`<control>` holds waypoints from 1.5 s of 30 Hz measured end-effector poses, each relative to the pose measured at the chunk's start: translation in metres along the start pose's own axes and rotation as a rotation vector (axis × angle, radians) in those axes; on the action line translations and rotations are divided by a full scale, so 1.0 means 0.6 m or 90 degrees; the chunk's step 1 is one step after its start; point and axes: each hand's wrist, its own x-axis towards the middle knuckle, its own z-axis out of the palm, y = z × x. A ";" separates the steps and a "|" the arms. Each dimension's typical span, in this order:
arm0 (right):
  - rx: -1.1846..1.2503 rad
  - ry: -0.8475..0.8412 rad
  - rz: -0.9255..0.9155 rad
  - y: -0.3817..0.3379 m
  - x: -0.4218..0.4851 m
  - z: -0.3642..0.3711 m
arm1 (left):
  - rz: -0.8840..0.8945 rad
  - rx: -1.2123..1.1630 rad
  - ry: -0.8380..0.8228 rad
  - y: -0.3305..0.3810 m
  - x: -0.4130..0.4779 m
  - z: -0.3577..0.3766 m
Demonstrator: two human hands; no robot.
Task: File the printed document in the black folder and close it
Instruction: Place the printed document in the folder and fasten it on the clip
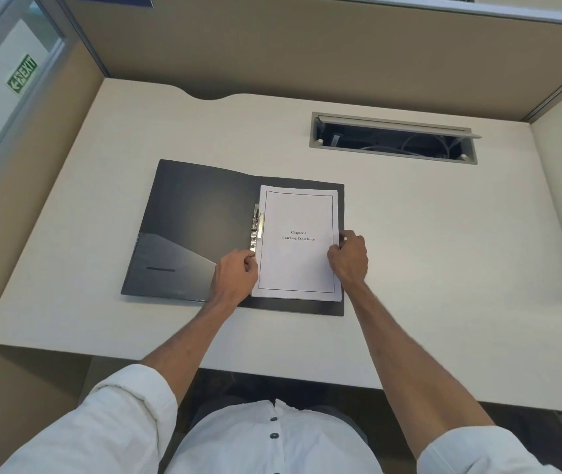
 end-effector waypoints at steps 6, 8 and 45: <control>-0.007 0.005 0.011 -0.002 0.003 0.004 | 0.010 0.017 -0.026 -0.004 0.010 0.000; -0.005 0.004 0.010 -0.001 0.005 0.004 | 0.009 0.016 -0.027 -0.006 0.012 -0.001; -0.301 -0.131 -0.453 -0.183 0.196 0.094 | 0.329 0.142 -0.154 -0.066 -0.013 0.028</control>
